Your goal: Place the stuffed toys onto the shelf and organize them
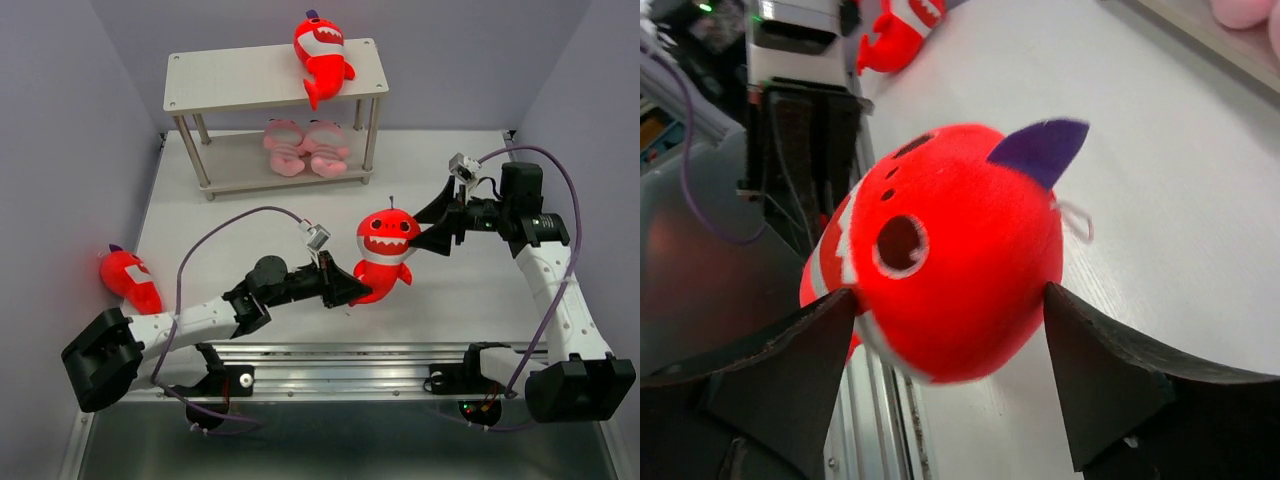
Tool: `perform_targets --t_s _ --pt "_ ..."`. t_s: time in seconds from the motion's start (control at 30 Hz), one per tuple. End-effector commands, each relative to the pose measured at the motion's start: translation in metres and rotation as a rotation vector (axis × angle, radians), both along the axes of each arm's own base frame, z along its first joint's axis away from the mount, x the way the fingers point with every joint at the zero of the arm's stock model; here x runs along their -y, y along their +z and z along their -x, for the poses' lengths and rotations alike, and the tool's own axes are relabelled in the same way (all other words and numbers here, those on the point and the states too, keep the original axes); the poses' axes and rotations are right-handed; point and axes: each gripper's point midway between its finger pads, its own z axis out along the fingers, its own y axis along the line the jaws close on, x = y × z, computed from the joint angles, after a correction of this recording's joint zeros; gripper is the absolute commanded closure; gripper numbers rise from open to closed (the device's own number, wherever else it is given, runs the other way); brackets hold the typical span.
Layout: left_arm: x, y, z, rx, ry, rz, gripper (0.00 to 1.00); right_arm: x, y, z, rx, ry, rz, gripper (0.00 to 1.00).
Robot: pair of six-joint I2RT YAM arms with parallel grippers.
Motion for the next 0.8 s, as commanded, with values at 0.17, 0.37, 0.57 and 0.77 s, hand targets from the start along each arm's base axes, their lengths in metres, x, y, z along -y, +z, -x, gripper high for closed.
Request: perform_targets --t_s 0.17,0.37,0.57,0.77 --pt "-0.056 0.01 -0.055 0.239 0.32 -0.329 1.0 0.032 -0.012 -0.046 0.079 -0.332 0.203 0.0" --pt "-0.091 0.047 -0.073 0.331 0.438 -0.427 1.0 0.04 -0.066 -0.049 0.0 -0.387 0.236 0.0" --pt "-0.125 0.098 -0.111 0.423 0.595 -0.559 1.0 0.04 -0.113 -0.041 -0.03 -0.354 0.267 0.0" --pt "-0.153 0.166 -0.153 0.484 0.74 -0.537 1.0 0.044 -0.144 -0.037 -0.072 -0.341 0.295 0.0"
